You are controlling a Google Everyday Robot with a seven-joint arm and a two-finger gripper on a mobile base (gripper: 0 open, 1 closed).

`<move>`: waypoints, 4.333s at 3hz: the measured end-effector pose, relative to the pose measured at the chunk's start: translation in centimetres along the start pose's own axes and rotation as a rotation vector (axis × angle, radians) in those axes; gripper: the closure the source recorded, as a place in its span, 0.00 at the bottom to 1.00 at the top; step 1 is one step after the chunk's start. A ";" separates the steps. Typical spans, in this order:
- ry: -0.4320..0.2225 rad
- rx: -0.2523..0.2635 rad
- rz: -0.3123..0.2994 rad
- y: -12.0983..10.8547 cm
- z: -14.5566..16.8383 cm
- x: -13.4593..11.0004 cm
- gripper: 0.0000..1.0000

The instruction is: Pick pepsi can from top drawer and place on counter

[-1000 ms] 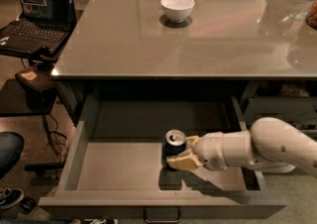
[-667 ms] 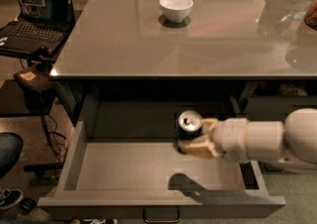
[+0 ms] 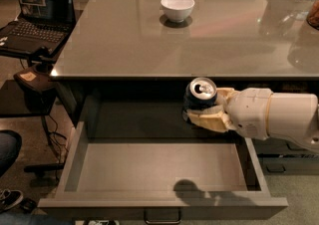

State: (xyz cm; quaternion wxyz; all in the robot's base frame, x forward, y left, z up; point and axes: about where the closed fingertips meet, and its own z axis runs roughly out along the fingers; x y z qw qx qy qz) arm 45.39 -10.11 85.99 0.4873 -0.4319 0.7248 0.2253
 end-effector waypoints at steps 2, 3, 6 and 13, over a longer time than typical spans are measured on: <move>0.035 0.127 -0.107 -10.1 2.4 -6.2 1.00; 0.080 0.203 -0.149 -15.5 3.0 -10.4 1.00; 0.113 -0.169 -0.192 -17.1 20.6 -11.6 1.00; 0.114 -0.178 -0.186 -17.1 21.1 -11.2 0.00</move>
Offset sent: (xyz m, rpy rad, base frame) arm 0.2208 0.0629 0.1171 -0.2037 -0.2047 0.0078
